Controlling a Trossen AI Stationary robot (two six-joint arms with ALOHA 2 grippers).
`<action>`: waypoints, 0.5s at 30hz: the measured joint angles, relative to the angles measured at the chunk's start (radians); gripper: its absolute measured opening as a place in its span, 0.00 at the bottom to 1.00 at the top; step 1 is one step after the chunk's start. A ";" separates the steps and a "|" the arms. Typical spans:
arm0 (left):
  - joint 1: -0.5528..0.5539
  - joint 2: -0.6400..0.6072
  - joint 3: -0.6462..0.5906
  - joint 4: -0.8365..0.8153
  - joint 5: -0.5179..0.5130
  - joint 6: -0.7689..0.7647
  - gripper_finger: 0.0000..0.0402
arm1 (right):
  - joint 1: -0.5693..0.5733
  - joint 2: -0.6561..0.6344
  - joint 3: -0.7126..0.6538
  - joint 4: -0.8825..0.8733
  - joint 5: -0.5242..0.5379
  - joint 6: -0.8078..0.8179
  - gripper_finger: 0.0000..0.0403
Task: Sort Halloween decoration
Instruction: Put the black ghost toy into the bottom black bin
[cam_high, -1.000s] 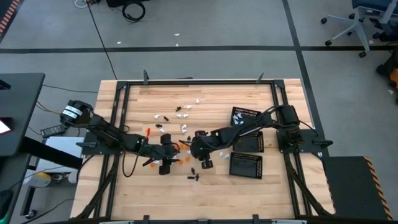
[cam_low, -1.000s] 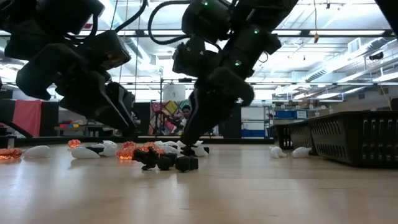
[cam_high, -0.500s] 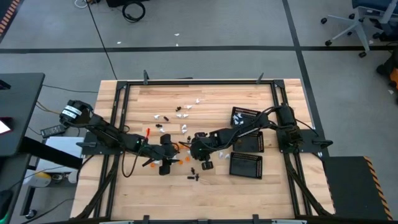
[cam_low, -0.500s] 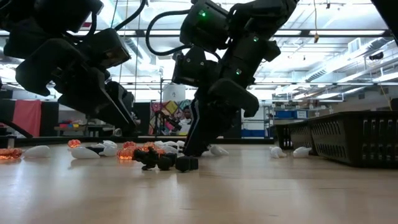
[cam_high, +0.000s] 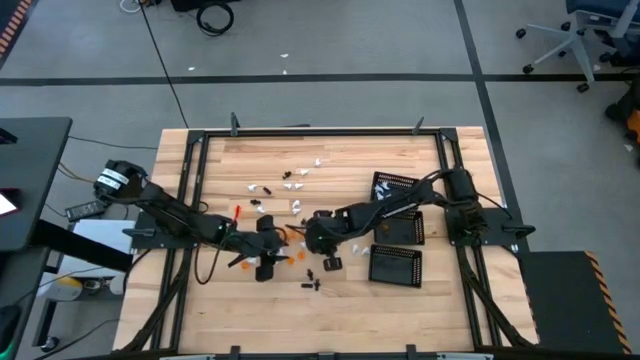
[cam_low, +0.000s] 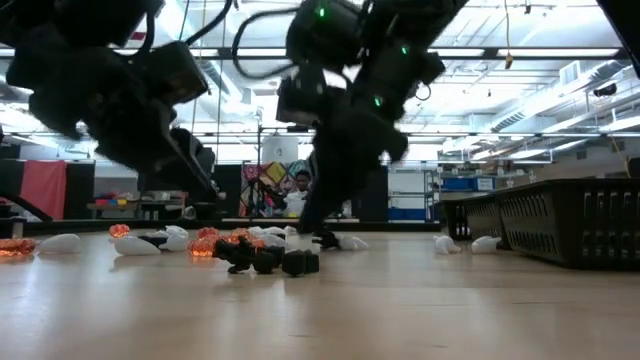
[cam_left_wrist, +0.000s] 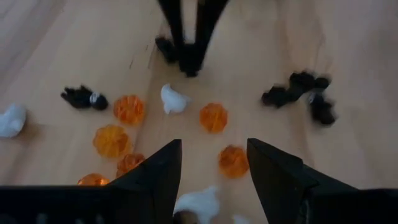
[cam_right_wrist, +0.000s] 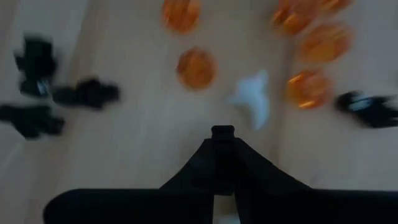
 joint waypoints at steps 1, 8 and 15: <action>0.000 -0.010 0.000 0.002 0.000 -0.005 0.48 | -0.002 -0.016 0.002 -0.007 0.003 0.010 0.10; 0.000 -0.109 0.000 -0.067 0.005 -0.031 0.48 | -0.004 -0.127 0.002 -0.153 0.014 0.121 0.10; 0.000 -0.196 0.000 -0.069 0.038 -0.037 0.48 | 0.014 -0.267 0.003 -0.330 -0.117 0.259 0.10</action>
